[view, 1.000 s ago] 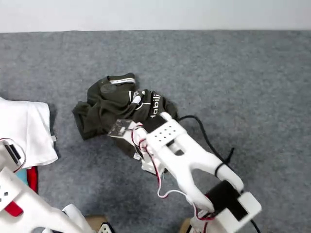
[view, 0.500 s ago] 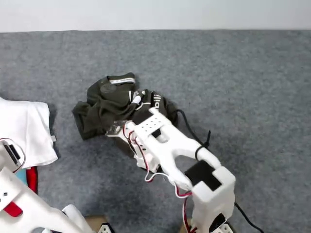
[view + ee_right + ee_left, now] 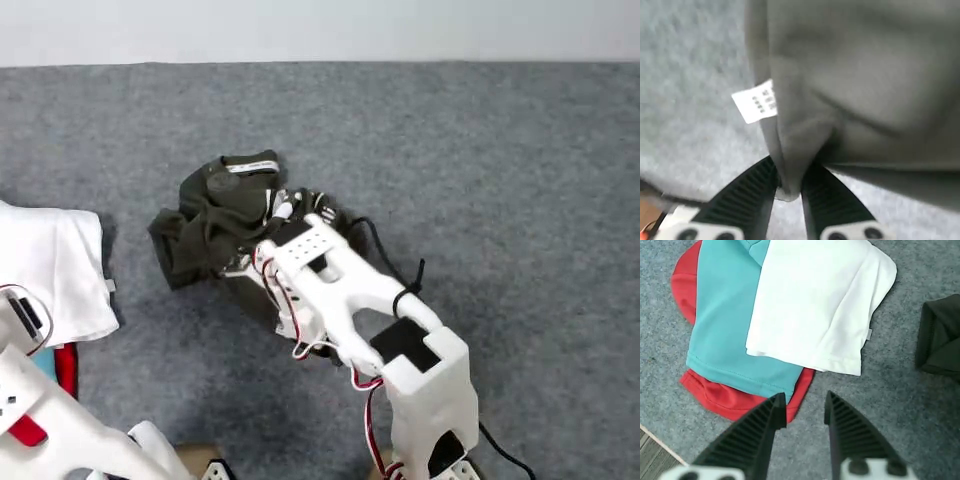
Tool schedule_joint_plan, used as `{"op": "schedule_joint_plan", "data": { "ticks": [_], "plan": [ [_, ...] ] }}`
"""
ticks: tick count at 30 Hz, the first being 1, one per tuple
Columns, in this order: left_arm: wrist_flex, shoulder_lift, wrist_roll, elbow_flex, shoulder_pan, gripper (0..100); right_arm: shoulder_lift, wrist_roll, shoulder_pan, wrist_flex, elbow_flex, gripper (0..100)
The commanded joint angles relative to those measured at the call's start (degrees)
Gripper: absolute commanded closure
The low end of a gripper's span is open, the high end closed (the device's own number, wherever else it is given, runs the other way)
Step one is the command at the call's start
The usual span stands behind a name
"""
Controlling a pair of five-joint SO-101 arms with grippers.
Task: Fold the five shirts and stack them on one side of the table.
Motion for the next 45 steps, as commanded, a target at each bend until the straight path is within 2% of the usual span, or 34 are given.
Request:
{"op": "schedule_joint_plan", "data": {
  "ticks": [1,7,17,24,28,32,38,41,45],
  "plan": [
    [0.4,-1.1,-0.3,-0.2,-0.3,87,-3.0,0.6,3.4,7.2,-6.2,98.9],
    [0.5,-1.1,-3.2,-0.3,-0.3,87,-16.0,0.7,7.8,13.1,-11.2,98.9],
    [0.6,-1.1,-4.7,-0.5,0.0,87,-41.5,0.6,11.9,13.6,-11.3,98.9],
    [1.1,-1.1,-13.5,-0.3,3.1,87,-50.2,0.7,24.0,13.6,-11.1,98.9],
    [1.1,-1.1,-16.1,-0.3,8.8,87,-49.8,3.8,30.8,13.4,-8.6,98.9],
    [1.1,-0.8,-16.4,-0.2,17.6,87,-49.8,5.9,33.7,13.4,-4.0,98.9],
    [-0.5,-0.5,-16.2,6.8,37.9,87,-49.7,5.5,33.5,13.0,0.0,98.9],
    [-6.2,-0.5,-16.1,14.4,44.7,86,-49.4,5.5,33.9,12.9,0.4,98.9],
    [-16.2,0.8,-16.0,22.9,46.2,77,-49.4,5.5,33.9,12.3,1.6,98.9]
  ]
}}
